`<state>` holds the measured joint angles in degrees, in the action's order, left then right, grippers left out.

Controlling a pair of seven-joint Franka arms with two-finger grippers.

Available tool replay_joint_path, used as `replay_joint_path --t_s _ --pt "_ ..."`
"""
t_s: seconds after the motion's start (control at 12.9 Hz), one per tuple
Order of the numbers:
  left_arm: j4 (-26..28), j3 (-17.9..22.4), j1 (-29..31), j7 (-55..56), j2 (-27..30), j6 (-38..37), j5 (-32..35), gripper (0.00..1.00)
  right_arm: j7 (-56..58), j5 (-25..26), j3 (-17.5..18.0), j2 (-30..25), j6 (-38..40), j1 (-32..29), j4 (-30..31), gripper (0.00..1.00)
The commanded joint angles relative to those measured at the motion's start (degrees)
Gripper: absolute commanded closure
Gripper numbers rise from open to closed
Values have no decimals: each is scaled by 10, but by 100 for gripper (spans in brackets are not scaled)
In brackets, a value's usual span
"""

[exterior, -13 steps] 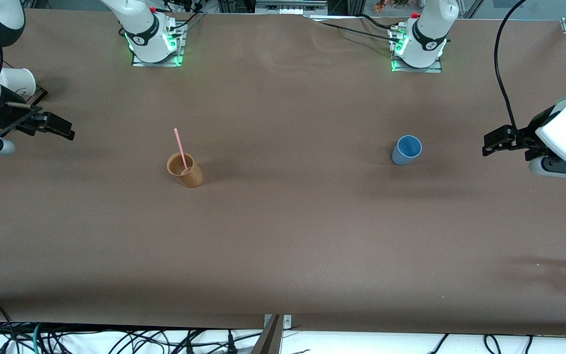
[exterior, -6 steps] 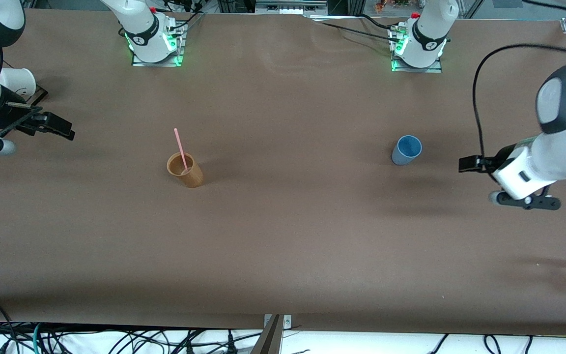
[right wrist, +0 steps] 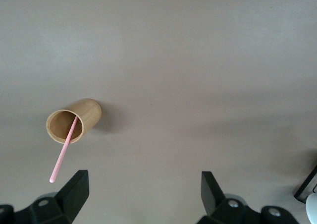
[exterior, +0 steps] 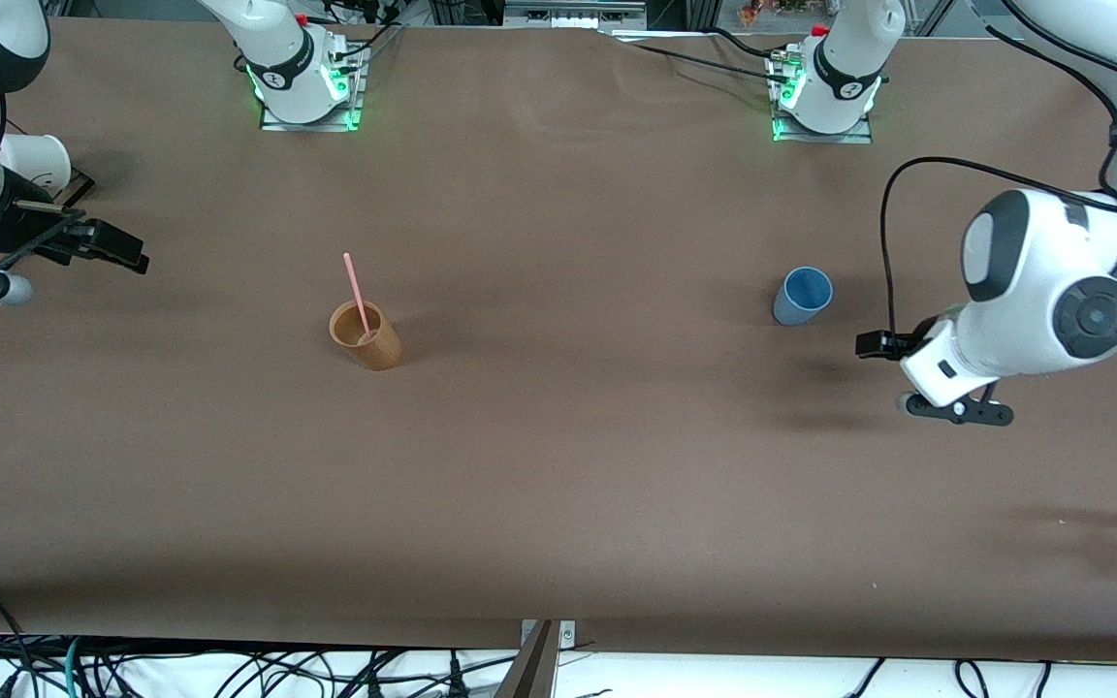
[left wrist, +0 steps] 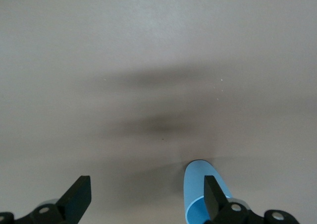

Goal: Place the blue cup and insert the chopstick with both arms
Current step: 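Reach the left gripper down to the light-blue cup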

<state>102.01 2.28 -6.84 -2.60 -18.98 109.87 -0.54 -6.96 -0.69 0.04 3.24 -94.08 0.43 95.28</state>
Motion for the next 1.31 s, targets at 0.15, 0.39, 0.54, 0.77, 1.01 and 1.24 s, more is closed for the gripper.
replay_joint_path --t_s 0.15,0.39,0.54,0.77,1.01,1.24 --pt "224 -1 -6 -9 141 127 23 0 -2 3 -1 -3 9 4 -4 0" --pt "296 -2 -6 -8 170 185 60 0 -2 3 -1 -3 9 4 -4 0" --pt "327 -3 -6 -2 175 216 60 0 -2 3 -1 -3 9 4 -4 0" --pt "369 -3 -15 35 180 261 60 0 -2 3 0 -4 9 4 -4 0" --pt "381 -3 -27 67 179 270 59 0 -3 4 0 -3 9 4 -4 0" --pt "384 -3 -36 87 175 279 59 0 -4 4 0 -3 9 4 -4 0"
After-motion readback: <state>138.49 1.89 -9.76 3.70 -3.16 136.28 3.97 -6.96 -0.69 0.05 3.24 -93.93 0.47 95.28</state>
